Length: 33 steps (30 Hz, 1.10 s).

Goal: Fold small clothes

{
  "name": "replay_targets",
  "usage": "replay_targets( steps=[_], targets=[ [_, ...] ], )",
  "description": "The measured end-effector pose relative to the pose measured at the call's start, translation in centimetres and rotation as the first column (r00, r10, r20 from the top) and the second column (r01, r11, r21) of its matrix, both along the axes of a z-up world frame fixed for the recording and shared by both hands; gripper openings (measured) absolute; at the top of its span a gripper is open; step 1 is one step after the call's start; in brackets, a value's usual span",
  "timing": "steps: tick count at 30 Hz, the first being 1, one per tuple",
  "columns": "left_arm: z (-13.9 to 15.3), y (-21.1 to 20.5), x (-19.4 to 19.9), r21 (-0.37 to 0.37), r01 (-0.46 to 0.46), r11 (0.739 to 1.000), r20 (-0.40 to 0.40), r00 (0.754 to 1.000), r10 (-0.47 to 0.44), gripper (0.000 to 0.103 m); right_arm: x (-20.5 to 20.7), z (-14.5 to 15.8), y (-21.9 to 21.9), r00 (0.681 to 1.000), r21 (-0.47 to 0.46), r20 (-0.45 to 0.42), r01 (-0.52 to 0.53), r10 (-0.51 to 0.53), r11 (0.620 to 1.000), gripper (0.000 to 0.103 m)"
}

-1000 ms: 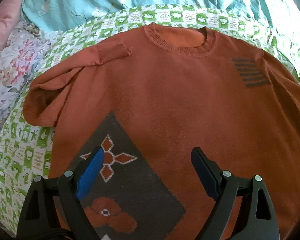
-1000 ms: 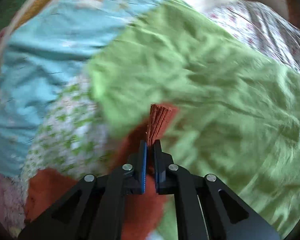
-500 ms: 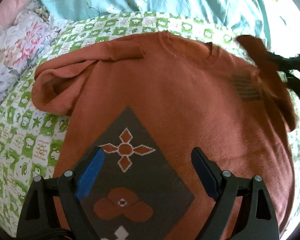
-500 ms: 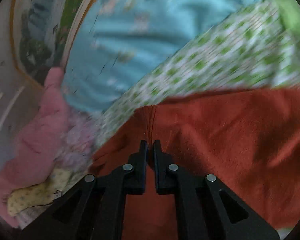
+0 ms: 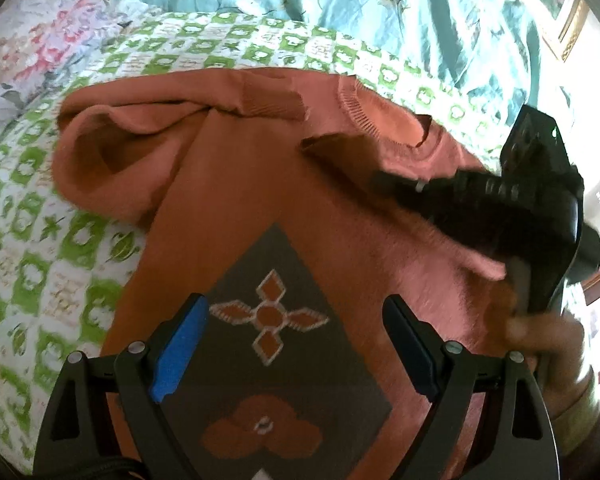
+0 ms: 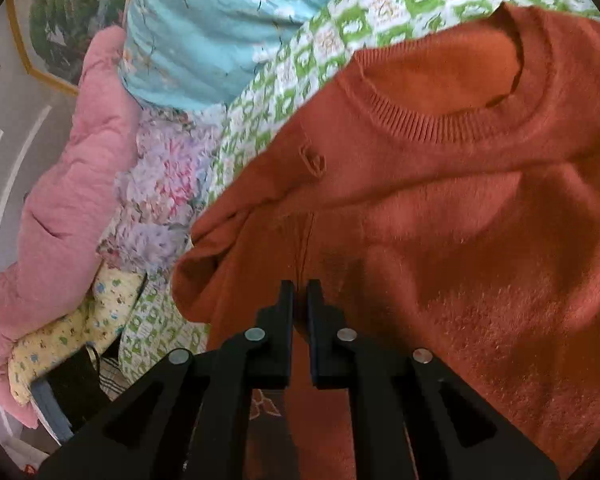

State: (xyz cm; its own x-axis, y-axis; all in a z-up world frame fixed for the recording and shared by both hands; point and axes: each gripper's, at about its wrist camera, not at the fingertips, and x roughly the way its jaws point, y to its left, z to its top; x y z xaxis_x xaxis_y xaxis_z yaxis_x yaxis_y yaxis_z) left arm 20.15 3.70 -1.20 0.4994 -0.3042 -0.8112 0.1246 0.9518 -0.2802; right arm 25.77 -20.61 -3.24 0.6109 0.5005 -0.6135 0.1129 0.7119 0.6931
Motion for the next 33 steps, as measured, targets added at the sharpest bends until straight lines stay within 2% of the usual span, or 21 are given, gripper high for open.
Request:
replay_targets(
  steps=[3,5,7,10,12,13,15,16,17,19,22,23,25,26,28,30,33],
  targets=[
    [-0.3,-0.7,1.8,0.000,-0.002,1.000,0.000,1.000,0.002,0.089,-0.1,0.1,0.3,0.999,-0.044,-0.036,-0.012,0.011,0.999,0.017],
    [-0.5,-1.3,3.1,0.000,0.003,1.000,0.004,1.000,-0.003,0.089,-0.7,0.6,-0.3,0.999,-0.058,-0.044,0.007,-0.010,0.998,0.043],
    [-1.2,-2.4,4.8,-0.016,0.023,1.000,-0.012,1.000,-0.024,0.089,-2.2,1.7,-1.5,0.999,-0.048,-0.006,0.050,-0.051,0.998,0.052],
    [-2.7,-3.8,7.1,-0.010,0.045,0.999,-0.048,0.998,-0.046,0.089,-5.6,3.7,-3.9,0.989,-0.017,0.056,0.135,-0.133,0.991,0.052],
    [-3.3,-4.8,8.6,0.017,0.037,0.999,-0.029,0.999,-0.037,0.085,-8.4,5.0,-5.2,0.977,-0.015,0.088,0.197,-0.195,0.980,0.052],
    [-3.3,-5.1,9.1,0.018,0.038,0.999,-0.008,0.999,-0.038,0.079,-9.7,5.4,-5.5,0.971,-0.015,0.100,0.221,-0.218,0.975,0.052],
    [-3.4,-6.0,10.2,-0.001,0.057,0.998,0.036,0.998,-0.057,0.039,-12.1,6.0,-6.0,0.958,-0.027,0.109,0.270,-0.266,0.962,0.052],
    [-3.4,-6.2,10.7,-0.001,0.057,0.998,0.051,0.997,-0.057,0.028,-13.6,6.3,-6.3,0.949,-0.039,0.116,0.300,-0.294,0.953,0.052],
    [-3.3,-6.4,10.9,-0.008,0.066,0.998,0.060,0.996,-0.066,0.005,-14.8,6.5,-6.5,0.937,-0.056,0.122,0.336,-0.328,0.940,0.052],
    [-2.6,-6.4,10.8,-0.017,0.079,0.997,0.080,0.994,-0.078,0.004,-17.0,7.0,-7.2,0.908,-0.094,0.134,0.410,-0.397,0.907,0.052],
    [0.0,-4.9,9.4,-0.019,0.081,0.997,0.178,0.981,-0.076,0.003,-19.5,7.7,-8.8,0.868,-0.131,0.162,0.491,-0.470,0.861,0.052],
    [0.6,-3.8,9.3,0.006,0.051,0.999,0.207,0.977,-0.051,0.003,-20.0,8.0,-9.5,0.856,-0.153,0.166,0.512,-0.489,0.845,0.052],
    [0.2,-1.8,9.8,0.042,-0.011,0.999,0.201,0.979,0.003,0.002,-20.9,8.1,-11.2,0.833,-0.184,0.154,0.552,-0.531,0.813,0.052],
    [-0.5,-0.5,10.5,0.027,-0.040,0.999,0.160,0.986,0.035,0.002,-21.2,8.0,-12.1,0.823,-0.181,0.146,0.567,-0.548,0.804,0.052],
    [-1.1,0.9,10.8,-0.033,-0.047,0.998,0.124,0.991,0.051,0.003,-21.2,7.7,-13.1,0.813,-0.203,0.135,0.582,-0.566,0.788,0.052],
    [-0.8,0.8,10.4,-0.018,-0.040,0.999,0.146,0.988,0.042,0.003,-20.6,7.2,-14.1,0.814,-0.251,0.110,0.578,-0.571,0.776,0.052],
    [-0.6,0.2,9.9,0.020,-0.034,0.999,0.157,0.987,0.030,0.003,-18.7,6.2,-15.8,0.831,-0.316,0.033,0.535,-0.555,0.783,0.052]
  ],
)
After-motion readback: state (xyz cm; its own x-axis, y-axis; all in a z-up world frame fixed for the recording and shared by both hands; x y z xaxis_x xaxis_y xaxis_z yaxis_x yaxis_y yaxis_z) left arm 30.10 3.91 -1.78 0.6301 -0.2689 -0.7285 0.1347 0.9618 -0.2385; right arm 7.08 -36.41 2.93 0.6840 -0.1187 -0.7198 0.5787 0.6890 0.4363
